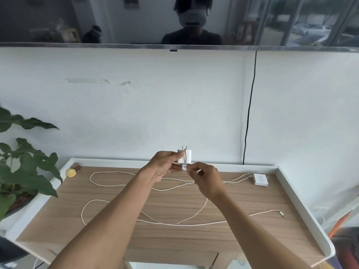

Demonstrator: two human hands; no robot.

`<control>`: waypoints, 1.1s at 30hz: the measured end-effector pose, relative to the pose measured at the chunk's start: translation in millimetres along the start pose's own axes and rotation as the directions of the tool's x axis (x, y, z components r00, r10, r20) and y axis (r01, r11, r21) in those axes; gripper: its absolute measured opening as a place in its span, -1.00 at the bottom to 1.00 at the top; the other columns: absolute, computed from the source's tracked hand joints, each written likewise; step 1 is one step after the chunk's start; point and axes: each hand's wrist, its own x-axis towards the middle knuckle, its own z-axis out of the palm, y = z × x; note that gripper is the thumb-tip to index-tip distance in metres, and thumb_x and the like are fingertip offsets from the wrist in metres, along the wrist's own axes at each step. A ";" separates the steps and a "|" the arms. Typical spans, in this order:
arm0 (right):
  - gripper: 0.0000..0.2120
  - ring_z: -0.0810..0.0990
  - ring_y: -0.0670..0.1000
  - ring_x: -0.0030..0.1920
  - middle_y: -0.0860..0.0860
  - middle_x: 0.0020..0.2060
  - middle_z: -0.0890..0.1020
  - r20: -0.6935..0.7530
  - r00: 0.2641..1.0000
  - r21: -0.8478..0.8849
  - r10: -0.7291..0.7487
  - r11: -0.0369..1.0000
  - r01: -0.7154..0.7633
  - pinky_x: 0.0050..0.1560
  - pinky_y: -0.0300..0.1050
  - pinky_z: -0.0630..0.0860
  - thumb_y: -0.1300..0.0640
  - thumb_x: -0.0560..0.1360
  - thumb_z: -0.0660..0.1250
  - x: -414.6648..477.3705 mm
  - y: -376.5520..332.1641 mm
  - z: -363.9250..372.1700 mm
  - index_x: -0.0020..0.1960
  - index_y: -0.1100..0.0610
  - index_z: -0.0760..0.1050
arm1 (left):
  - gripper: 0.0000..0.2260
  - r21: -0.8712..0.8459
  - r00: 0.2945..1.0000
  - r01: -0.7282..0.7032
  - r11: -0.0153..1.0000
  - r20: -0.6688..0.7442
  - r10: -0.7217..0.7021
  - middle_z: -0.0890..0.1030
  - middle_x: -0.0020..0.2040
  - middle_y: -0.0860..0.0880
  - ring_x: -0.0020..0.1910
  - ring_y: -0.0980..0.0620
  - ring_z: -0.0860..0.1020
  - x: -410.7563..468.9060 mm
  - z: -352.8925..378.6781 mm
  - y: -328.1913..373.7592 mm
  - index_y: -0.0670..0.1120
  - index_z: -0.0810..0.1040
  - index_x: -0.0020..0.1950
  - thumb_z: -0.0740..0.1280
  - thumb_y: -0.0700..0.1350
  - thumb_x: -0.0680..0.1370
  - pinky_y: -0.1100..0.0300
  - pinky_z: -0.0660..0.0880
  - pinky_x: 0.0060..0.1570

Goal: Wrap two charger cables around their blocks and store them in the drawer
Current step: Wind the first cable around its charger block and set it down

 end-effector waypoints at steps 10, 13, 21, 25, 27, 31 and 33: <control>-0.82 0.40 -0.17 -0.47 -0.04 -0.46 0.56 0.059 0.998 -0.145 -0.028 0.989 0.036 -0.39 -0.26 0.35 0.05 0.53 0.34 7.5 15.7 -0.8 -0.24 0.00 0.58 | -0.63 0.060 0.982 -0.016 0.998 0.189 0.004 0.63 -0.01 -0.25 -0.07 -0.11 0.65 -12.7 -10.9 1.2 -0.31 0.58 0.11 0.39 -0.03 0.47 0.14 0.62 0.00; -0.74 0.32 -0.16 -0.48 -0.09 -0.49 0.46 0.145 0.989 -0.242 0.019 0.970 0.017 -0.41 -0.25 0.27 0.11 0.53 0.33 15.2 12.3 -9.0 -0.32 -0.07 0.53 | -0.63 0.205 0.968 -0.017 0.979 0.248 -0.035 0.64 0.04 -0.30 -0.04 -0.14 0.65 -16.7 -16.3 4.2 -0.27 0.60 0.11 0.40 -0.02 0.43 0.11 0.60 0.09; -0.79 0.35 -0.05 -0.45 -0.05 -0.47 0.46 0.309 0.939 -0.299 0.151 0.953 -0.055 -0.46 -0.24 0.27 0.03 0.48 0.37 53.1 -37.3 -32.2 -0.22 0.15 0.65 | -0.63 0.456 0.963 -0.075 0.887 0.262 -0.054 0.70 -0.02 -0.23 -0.02 -0.15 0.69 -21.0 -17.1 10.1 -0.29 0.65 0.04 0.49 -0.03 0.40 0.03 0.58 0.12; -0.81 0.35 -0.09 -0.48 -0.04 -0.43 0.49 0.309 0.936 -0.386 0.170 0.922 -0.040 -0.46 -0.27 0.27 0.06 0.50 0.35 59.1 -57.0 -33.4 -0.11 0.15 0.67 | -0.81 0.462 0.990 -0.083 0.883 0.141 0.019 0.69 -0.21 -0.14 -0.32 0.05 0.69 -22.0 -17.4 16.0 -0.34 0.63 -0.04 0.46 -0.20 0.47 0.29 0.59 -0.28; -0.81 0.41 -0.06 -0.43 -0.02 -0.39 0.53 0.292 0.946 -0.445 0.139 0.896 0.005 -0.42 -0.24 0.32 0.08 0.51 0.31 58.3 -63.8 -29.2 -0.10 0.14 0.67 | -0.83 0.465 0.996 -0.071 0.883 0.088 0.034 0.70 -0.18 -0.16 -0.29 -0.01 0.70 -19.9 -20.4 16.0 -0.29 0.64 -0.10 0.50 -0.18 0.45 0.21 0.62 -0.23; -0.83 0.54 0.04 -0.31 0.00 -0.31 0.59 0.248 0.968 -0.545 0.049 0.833 0.098 -0.30 -0.14 0.44 0.10 0.49 0.26 53.2 -74.6 -17.9 -0.21 0.06 0.59 | -0.70 0.455 0.997 -0.047 0.889 -0.038 0.073 0.70 -0.10 -0.17 -0.22 -0.09 0.71 -14.7 -19.5 14.1 -0.27 0.60 -0.10 0.53 -0.04 0.42 0.05 0.63 -0.03; -0.82 0.57 0.08 -0.25 0.00 -0.27 0.61 0.195 0.981 -0.551 0.010 0.828 0.102 -0.25 -0.09 0.48 0.10 0.50 0.22 49.6 -77.2 -14.1 -0.18 0.08 0.59 | -0.72 0.353 0.991 -0.060 0.934 -0.089 0.097 0.67 -0.11 -0.20 -0.26 -0.08 0.70 -14.7 -14.9 15.7 -0.27 0.56 -0.10 0.50 -0.06 0.45 0.14 0.64 -0.19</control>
